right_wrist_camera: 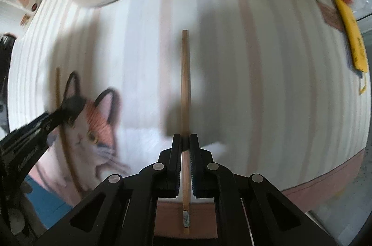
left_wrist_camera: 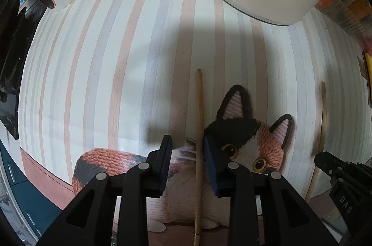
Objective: Organize utensils
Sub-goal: 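Lift both held chopsticks upright and carry them above the beige holder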
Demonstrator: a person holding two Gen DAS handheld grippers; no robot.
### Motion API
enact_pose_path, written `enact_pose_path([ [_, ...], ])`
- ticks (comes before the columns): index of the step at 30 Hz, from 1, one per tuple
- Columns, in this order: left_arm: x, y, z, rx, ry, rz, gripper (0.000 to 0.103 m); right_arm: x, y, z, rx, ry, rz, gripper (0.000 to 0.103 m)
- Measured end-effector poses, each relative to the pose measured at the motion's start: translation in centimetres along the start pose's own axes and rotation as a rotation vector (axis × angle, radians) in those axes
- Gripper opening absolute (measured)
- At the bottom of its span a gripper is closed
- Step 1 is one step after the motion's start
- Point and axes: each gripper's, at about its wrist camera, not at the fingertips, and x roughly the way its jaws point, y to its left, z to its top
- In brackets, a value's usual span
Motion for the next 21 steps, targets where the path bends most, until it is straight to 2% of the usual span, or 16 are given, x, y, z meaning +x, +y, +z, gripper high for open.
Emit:
enact_pose_path([
  [4,-0.6,-1.0,0.1,0.023,-0.002,0.018,0.025,0.2,0.7,0.3,0.004,-0.004,-0.014,0.007],
  [6,-0.6,-1.0,0.2,0.025,0.001,-0.007,0.017,0.4,1.3,0.4,-0.002,0.0,-0.02,0.007],
  [7,-0.6,-1.0,0.3,0.024,0.002,-0.019,0.004,0.8,1.9,0.8,-0.005,0.0,-0.024,0.007],
  [14,-0.6,-0.1,2.3,0.025,0.01,-0.035,0.004,-0.2,3.0,2.2,-0.001,-0.007,-0.037,0.007],
  [16,-0.5,0.4,2.6,0.025,0.033,-0.062,0.009,-0.1,3.5,2.7,0.0,-0.011,-0.036,0.007],
  [19,-0.4,0.6,2.4,0.057,0.079,-0.1,0.025,0.2,4.2,3.2,-0.02,0.011,-0.047,0.007],
  [21,-0.3,-0.1,1.7,0.093,0.09,-0.076,0.028,0.3,4.5,3.6,-0.037,0.036,-0.049,0.008],
])
